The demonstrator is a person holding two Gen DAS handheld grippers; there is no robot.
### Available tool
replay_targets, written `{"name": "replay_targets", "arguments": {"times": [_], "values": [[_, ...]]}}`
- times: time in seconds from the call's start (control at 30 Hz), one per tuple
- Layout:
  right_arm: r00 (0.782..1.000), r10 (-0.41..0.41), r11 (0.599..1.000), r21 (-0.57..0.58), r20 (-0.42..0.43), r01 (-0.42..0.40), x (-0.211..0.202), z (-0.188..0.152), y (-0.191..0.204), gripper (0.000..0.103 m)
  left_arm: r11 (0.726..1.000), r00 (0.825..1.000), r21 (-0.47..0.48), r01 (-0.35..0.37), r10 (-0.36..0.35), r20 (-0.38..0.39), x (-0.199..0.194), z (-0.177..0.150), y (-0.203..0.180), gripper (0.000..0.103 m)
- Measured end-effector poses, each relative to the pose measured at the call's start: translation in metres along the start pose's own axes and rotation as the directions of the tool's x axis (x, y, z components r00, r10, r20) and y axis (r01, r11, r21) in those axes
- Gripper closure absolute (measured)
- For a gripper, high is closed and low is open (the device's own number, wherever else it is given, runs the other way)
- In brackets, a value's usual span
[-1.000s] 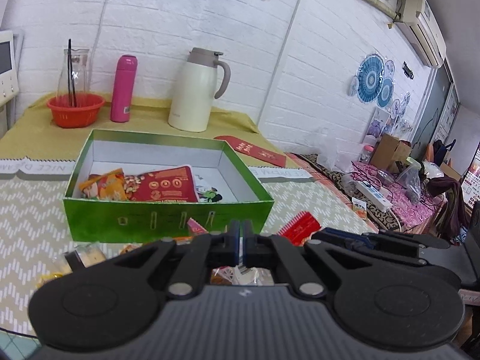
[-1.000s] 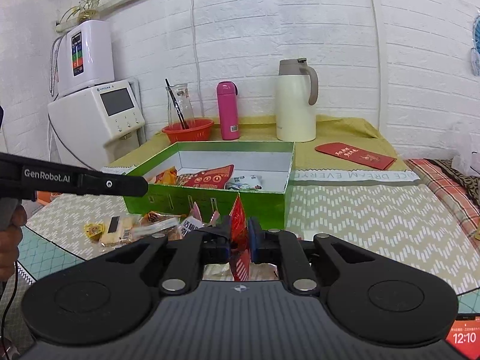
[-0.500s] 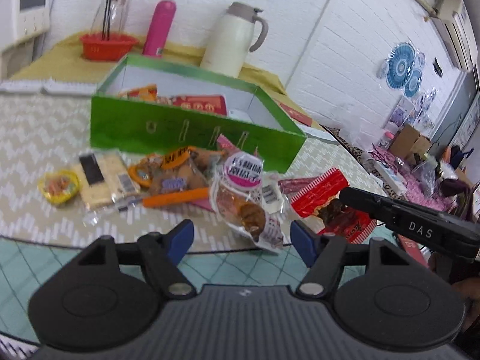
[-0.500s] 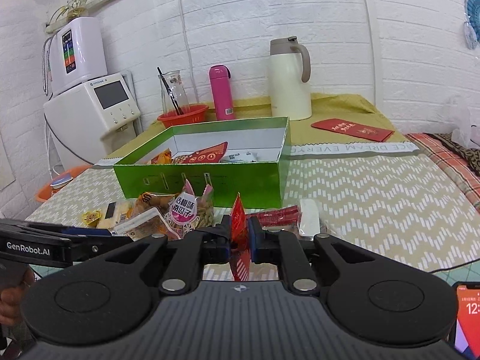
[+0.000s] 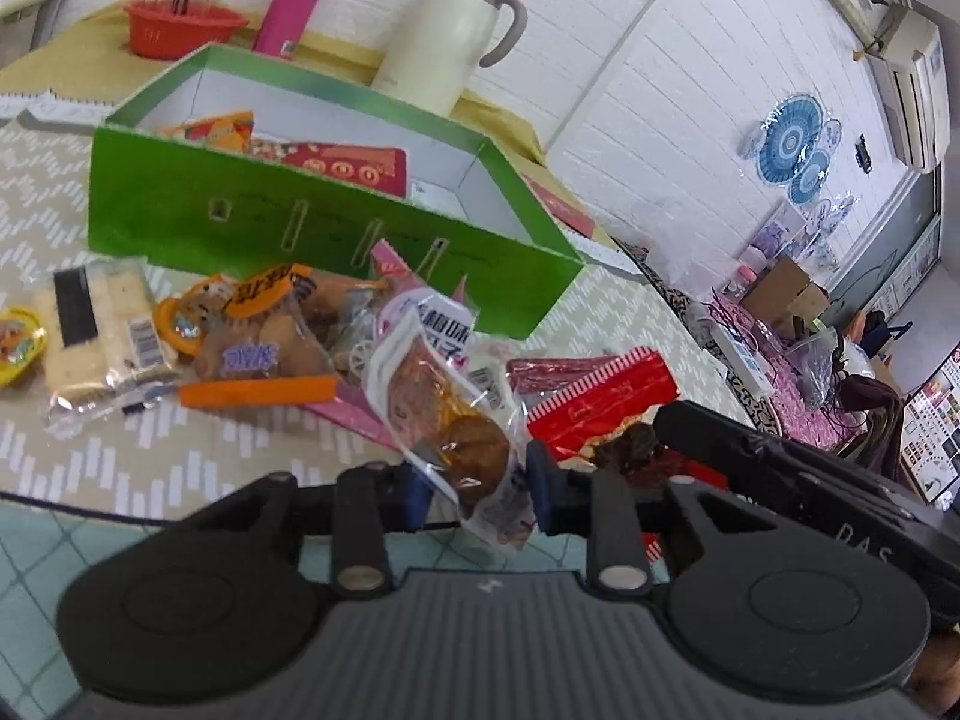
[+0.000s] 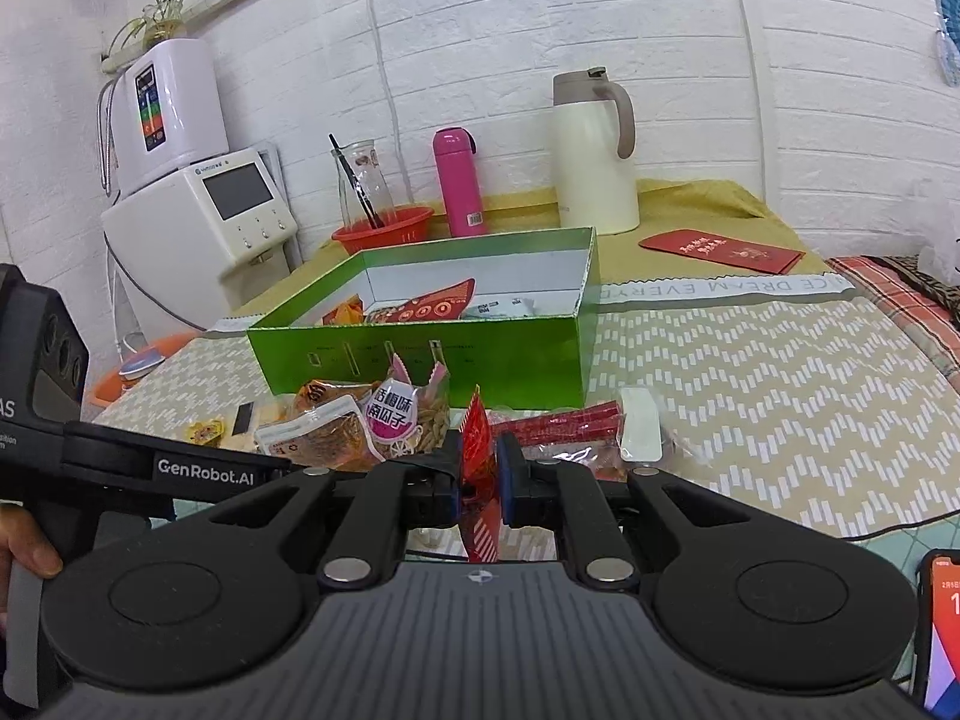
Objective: Organize snacks
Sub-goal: 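Carry both held snacks into the green box and open both grippers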
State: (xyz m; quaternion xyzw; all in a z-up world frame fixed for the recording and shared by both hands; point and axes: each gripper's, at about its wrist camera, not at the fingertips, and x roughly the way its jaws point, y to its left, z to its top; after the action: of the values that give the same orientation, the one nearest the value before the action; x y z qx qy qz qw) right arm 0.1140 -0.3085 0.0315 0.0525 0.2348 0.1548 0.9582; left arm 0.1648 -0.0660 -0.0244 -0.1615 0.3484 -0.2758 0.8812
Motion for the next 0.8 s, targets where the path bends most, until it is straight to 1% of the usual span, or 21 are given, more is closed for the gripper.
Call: {"name": "replay_targets", "arguments": {"times": [0.07, 0.13, 0.23, 0.37, 0.47, 0.53, 0.63, 0.7, 0.8], "values": [[1.0, 0.007, 1.0, -0.008, 0.019, -0.007, -0.002, 0.007, 0.002, 0.083, 0.999, 0.999, 0.027, 0.017, -0.017, 0.029, -0.013, 0.008, -0.005, 0.076], [0.999, 0.011, 1.0, -0.024, 0.043, -0.01, -0.002, 0.017, 0.004, 0.083, 0.998, 0.997, 0.062, 0.012, -0.016, 0.069, -0.024, 0.021, -0.01, 0.076], [0.996, 0.014, 0.999, -0.05, 0.086, -0.01, 0.002, 0.037, 0.007, 0.083, 0.994, 0.991, 0.106, -0.021, 0.007, 0.133, -0.034, 0.047, -0.014, 0.076], [0.991, 0.004, 0.997, -0.074, 0.134, 0.006, 0.019, 0.065, 0.009, 0.083, 0.99, 0.98, 0.121, -0.078, 0.053, 0.193, -0.033, 0.083, -0.01, 0.076], [0.989, 0.003, 0.998, -0.056, 0.147, 0.005, 0.039, 0.082, 0.006, 0.083, 0.985, 0.974, 0.124, -0.116, 0.089, 0.208, -0.022, 0.106, -0.002, 0.076], [0.989, -0.011, 0.998, -0.057, 0.146, 0.019, 0.054, 0.088, 0.005, 0.083, 0.981, 0.969, 0.117, -0.154, 0.126, 0.214, -0.012, 0.117, 0.005, 0.076], [0.994, 0.002, 1.0, -0.021, 0.113, 0.001, 0.08, 0.091, -0.002, 0.083, 0.98, 0.968, 0.103, -0.172, 0.149, 0.202, 0.001, 0.129, 0.017, 0.076], [0.996, 0.015, 1.0, 0.021, 0.082, -0.017, 0.098, 0.091, -0.009, 0.083, 0.977, 0.967, 0.1, -0.189, 0.168, 0.19, 0.01, 0.135, 0.023, 0.076], [0.998, 0.028, 0.996, 0.088, 0.061, -0.033, 0.118, 0.088, -0.018, 0.083, 0.97, 0.965, 0.107, -0.219, 0.2, 0.167, 0.025, 0.139, 0.032, 0.075]]}}
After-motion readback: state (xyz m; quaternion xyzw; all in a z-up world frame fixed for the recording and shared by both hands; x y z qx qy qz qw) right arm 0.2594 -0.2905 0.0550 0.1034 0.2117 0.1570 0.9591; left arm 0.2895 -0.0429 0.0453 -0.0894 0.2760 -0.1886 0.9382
